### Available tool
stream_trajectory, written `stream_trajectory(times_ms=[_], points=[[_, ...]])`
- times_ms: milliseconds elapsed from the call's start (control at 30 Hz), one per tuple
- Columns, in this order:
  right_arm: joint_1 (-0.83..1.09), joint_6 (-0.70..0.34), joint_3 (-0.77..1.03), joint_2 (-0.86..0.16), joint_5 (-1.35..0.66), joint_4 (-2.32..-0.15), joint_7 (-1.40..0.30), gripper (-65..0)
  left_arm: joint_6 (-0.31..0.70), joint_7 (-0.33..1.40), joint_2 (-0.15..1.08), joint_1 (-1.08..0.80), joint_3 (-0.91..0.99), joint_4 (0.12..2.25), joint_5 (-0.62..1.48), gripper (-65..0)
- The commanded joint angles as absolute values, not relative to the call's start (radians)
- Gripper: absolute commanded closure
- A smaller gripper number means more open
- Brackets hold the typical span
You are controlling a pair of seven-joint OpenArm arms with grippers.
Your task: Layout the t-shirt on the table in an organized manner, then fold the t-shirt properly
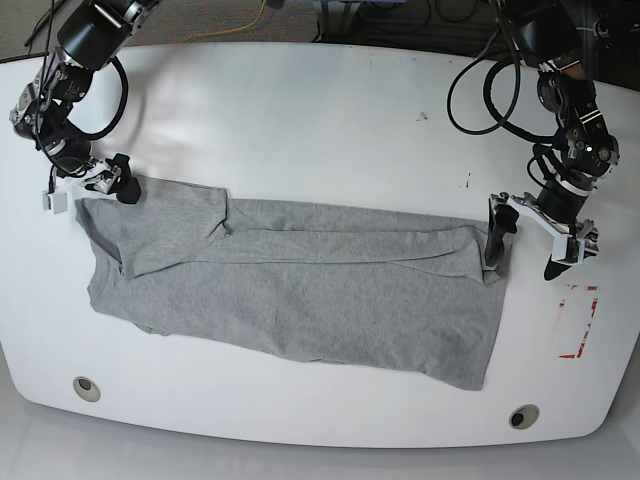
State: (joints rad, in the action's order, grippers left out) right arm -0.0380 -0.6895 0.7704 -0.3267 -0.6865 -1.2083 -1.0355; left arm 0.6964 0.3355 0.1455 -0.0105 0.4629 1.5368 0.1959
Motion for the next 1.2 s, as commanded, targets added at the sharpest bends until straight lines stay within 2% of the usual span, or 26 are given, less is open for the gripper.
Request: stream_trajectory(times_ms=[0, 300, 367, 467, 633, 900, 1167], points=[[-0.053, -0.693, 0.750, -0.337, -0.691, -1.214, -1.049, -57.7, 0.698, 0.305, 0.159, 0.005, 0.466, 1.566, 0.214, -65.0], [-0.050, -0.693, 0.736, -0.303, -0.691, -1.216, -1.052, -57.3, 0.698, 0.306, 0.159, 0.005, 0.466, 1.566, 0.214, -65.0], [-0.048, -0.693, 0.736, -0.303, -0.691, -1.216, -1.053, -55.2, 0.698, 0.306, 0.159, 0.005, 0.464, 1.566, 0.214, -65.0], [-0.048, -0.693, 0.736, -0.303, -0.691, -1.216, -1.053, -49.5, 0.698, 0.306, 0.159, 0.005, 0.464, 1.566, 0.214, -65.0], [-0.048, -0.693, 0.736, -0.303, -0.691, -1.216, -1.053, -33.3, 0.698, 0.306, 0.159, 0.005, 0.463, 1.564, 0.214, -65.0], [-0.051, -0.691, 0.734, -0.306, -0.691, -1.218, -1.066, -0.4, 0.698, 0.306, 0.157, 0.005, 0.463, 1.564, 0.214, -65.0], [-0.076, -0.688, 0.740, -0.305, -0.691, -1.328, -1.138, 0.0, 0.698, 0.306, 0.159, 0.005, 0.463, 1.560, 0.214, -65.0]])
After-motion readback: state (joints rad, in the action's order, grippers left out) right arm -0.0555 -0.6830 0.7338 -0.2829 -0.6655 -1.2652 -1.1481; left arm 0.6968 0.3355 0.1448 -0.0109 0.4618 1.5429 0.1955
